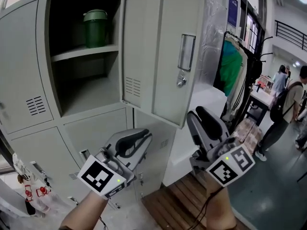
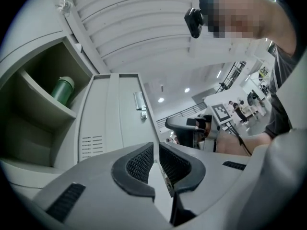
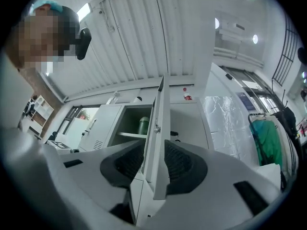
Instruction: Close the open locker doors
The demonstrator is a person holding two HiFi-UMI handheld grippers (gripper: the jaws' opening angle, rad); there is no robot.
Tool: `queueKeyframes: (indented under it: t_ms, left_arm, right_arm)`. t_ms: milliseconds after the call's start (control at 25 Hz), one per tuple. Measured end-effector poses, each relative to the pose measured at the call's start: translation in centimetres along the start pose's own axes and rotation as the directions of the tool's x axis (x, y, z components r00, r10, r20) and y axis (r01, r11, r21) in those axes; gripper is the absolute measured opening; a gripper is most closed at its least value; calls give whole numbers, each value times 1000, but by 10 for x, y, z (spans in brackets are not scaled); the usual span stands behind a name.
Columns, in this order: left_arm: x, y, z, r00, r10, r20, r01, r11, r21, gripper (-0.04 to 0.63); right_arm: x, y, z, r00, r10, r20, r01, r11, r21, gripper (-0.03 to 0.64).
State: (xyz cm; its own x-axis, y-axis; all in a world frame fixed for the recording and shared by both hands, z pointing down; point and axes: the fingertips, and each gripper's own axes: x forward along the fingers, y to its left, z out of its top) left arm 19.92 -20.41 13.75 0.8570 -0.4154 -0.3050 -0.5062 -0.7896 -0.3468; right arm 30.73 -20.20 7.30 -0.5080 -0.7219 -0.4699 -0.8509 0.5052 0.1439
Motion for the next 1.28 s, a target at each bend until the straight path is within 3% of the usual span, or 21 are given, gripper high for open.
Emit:
queueKeyframes:
  t_ms: [240, 440, 1280]
  left_arm:
    - [-2, 8, -2, 998, -53, 21, 54, 999, -9, 41]
    - [4, 8, -6, 998, -60, 19, 60, 998, -19, 44]
    - [10, 12, -29, 990, 129, -53, -129, 992, 8, 44]
  right_arm:
    - [9, -9, -10, 998, -65, -25, 65, 998, -10, 94]
    - [15, -17, -18, 998, -50, -38, 51, 999, 19, 94]
    - [18, -20, -26, 996, 89, 30, -91, 992, 89, 87]
